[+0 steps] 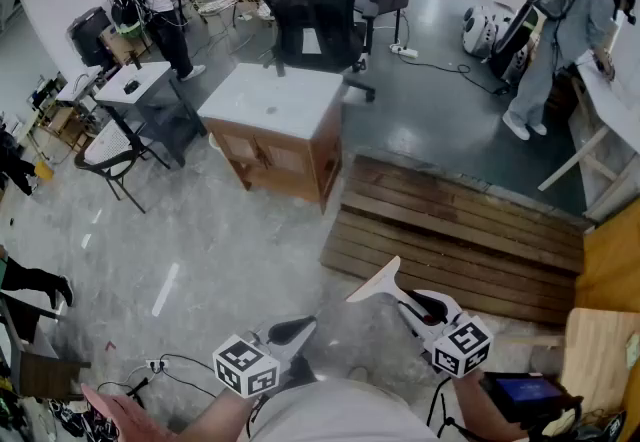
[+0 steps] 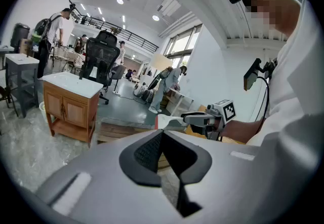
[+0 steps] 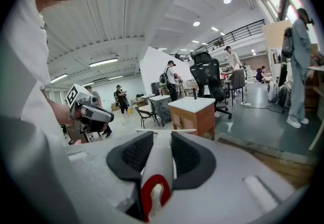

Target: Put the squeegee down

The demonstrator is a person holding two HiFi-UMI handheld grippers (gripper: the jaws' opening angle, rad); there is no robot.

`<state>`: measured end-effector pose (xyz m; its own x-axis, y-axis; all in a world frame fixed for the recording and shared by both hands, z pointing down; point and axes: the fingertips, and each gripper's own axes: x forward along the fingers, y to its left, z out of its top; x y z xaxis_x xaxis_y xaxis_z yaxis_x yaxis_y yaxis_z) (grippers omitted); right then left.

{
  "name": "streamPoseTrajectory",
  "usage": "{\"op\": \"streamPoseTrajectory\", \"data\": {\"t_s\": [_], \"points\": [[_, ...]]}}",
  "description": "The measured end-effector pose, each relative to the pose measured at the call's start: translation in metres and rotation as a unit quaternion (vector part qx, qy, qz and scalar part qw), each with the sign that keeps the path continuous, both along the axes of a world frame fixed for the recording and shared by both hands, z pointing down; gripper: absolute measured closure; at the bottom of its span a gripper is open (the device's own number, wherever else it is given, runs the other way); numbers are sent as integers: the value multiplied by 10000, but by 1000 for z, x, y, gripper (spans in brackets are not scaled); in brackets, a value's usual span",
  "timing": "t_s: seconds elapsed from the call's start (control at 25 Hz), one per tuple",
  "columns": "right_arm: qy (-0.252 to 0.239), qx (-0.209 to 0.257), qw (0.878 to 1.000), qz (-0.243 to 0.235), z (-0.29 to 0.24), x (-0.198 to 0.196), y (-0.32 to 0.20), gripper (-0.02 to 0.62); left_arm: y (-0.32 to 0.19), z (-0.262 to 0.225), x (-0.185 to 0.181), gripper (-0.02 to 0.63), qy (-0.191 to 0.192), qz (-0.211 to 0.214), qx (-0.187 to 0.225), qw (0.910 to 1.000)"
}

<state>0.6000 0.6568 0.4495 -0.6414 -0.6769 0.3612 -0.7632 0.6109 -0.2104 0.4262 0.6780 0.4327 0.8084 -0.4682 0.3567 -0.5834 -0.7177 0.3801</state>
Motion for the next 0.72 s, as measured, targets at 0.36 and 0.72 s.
{"op": "streamPoseTrajectory", "data": {"t_s": [0.36,0.72], "points": [[173,74,9996,-226,-6,-78,-38,479,-39,-6,-68,600,254,-174,185,9994],[222,127,9993,-258,-20,-196,-106,479,-93,-26,-187,601,436,-294,433,9977]]}}
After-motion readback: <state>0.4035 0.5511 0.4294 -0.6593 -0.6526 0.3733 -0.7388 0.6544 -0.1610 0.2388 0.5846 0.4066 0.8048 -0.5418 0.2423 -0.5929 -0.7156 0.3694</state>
